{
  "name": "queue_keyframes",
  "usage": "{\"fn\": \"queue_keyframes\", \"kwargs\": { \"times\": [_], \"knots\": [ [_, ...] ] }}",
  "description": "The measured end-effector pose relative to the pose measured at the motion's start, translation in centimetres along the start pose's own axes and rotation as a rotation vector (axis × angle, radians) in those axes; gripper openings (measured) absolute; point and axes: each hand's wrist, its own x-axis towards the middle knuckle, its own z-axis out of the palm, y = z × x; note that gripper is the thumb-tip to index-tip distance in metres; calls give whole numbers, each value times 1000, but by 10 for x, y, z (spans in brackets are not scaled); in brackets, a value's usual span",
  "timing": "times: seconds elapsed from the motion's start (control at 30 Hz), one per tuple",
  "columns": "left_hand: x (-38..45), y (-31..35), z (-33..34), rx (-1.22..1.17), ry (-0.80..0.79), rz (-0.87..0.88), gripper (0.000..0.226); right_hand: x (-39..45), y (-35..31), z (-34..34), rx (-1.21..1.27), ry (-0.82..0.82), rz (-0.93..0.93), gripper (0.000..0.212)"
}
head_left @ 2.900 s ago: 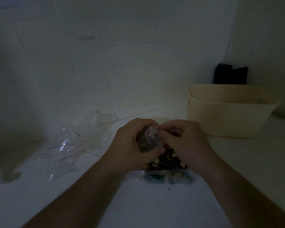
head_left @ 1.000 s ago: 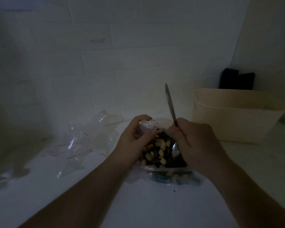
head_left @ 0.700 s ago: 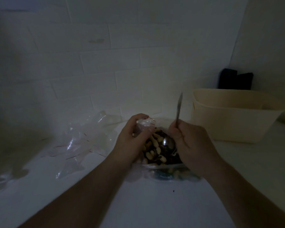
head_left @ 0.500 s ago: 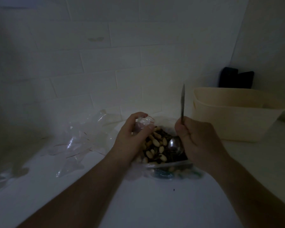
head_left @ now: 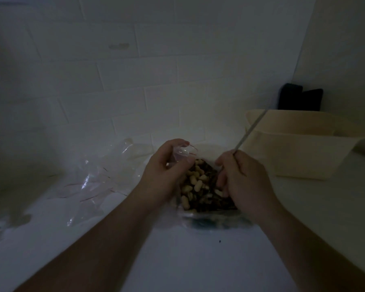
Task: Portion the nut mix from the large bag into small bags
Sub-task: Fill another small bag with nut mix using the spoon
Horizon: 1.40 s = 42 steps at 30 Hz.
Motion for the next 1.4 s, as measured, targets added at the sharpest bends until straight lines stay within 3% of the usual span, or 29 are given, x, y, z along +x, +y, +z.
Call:
{"fn": "queue_keyframes", "kwargs": {
  "times": [0.17,0.3,0.77,1.03,1.4],
  "knots": [
    [-2,5,-10,276,-3,109,47,7,8,-20,-70,42,37,34],
    [-7,9,-8,355,-24,191,48,13,6,-34,-46,114,-17,34],
    [-9,9,16,584,-3,136,49,15,-23,-64,-113,327,-328,33],
    [-14,10,25,522,21,64,34,7,-26,-46,-255,248,-513,26],
    [-12,8,26,558,65,3,33,6,-29,-36,-458,180,-675,38]
  ]
}}
